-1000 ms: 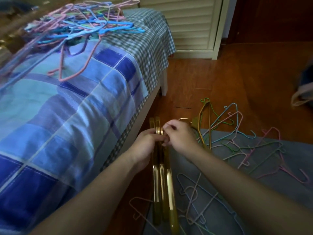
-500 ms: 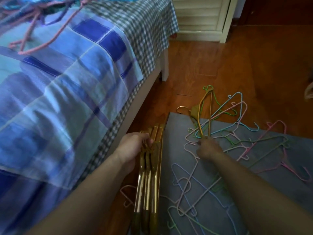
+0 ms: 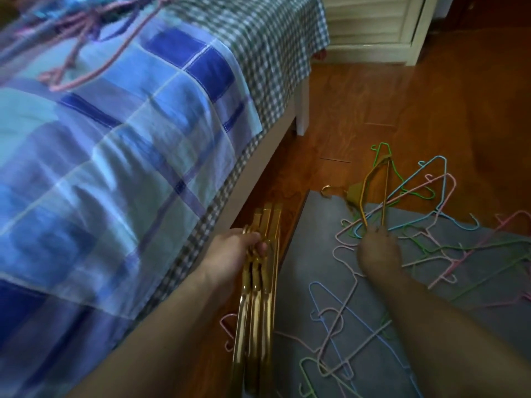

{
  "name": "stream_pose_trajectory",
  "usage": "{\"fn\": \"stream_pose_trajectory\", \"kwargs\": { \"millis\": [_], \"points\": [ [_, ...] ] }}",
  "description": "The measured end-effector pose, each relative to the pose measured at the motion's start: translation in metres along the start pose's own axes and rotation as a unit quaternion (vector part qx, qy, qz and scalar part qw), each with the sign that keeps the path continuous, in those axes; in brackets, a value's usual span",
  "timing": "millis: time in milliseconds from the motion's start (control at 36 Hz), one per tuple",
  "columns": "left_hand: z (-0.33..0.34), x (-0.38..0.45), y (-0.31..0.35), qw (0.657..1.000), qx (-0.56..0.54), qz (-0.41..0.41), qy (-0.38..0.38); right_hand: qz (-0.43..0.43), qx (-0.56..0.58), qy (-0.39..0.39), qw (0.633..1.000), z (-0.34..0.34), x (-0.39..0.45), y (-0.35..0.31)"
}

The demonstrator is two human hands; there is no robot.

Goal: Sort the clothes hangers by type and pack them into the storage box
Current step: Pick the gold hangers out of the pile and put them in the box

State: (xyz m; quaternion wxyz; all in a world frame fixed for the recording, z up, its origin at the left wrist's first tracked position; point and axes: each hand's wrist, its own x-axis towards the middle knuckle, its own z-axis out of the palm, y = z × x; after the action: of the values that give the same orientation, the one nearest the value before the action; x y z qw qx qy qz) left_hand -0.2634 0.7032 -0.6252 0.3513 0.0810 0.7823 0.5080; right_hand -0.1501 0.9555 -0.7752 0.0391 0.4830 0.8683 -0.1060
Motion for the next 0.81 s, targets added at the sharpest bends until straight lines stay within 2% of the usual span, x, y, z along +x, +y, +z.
{"fn": "stream_pose_trajectory", "kwargs": {
  "millis": [83, 222, 306, 444, 556, 667, 806],
  "points": [
    [-0.002, 0.003, -0.001, 1.000, -0.018, -0.014, 0.004, 0.029, 0.039, 0.059, 0.997, -0.010, 0.001, 0.001],
    [-0.004, 0.002, -0.004, 0.999, -0.048, -0.015, -0.017, 0.026, 0.028, 0.076, 0.996, -0.028, -0.012, 0.003],
    [-0.005, 0.000, -0.004, 0.998, -0.056, -0.009, -0.033, 0.047, 0.128, 0.117, 0.984, -0.037, -0.024, 0.001],
    [-0.006, -0.010, -0.001, 0.996, -0.080, 0.018, -0.031, 0.045, 0.211, 0.145, 0.966, -0.052, -0.038, -0.008],
    [-0.004, -0.032, 0.010, 0.993, -0.102, 0.029, -0.047, 0.074, 0.360, 0.181, 0.912, -0.080, -0.066, -0.035],
    [-0.007, -0.064, 0.041, 0.994, -0.100, 0.026, -0.039, 0.127, 0.474, 0.156, 0.857, -0.123, -0.119, -0.061],
    [-0.035, -0.149, 0.118, 0.990, -0.123, -0.025, -0.061, 0.174, 0.467, 0.092, 0.862, -0.239, -0.205, -0.063]
  ]
}}
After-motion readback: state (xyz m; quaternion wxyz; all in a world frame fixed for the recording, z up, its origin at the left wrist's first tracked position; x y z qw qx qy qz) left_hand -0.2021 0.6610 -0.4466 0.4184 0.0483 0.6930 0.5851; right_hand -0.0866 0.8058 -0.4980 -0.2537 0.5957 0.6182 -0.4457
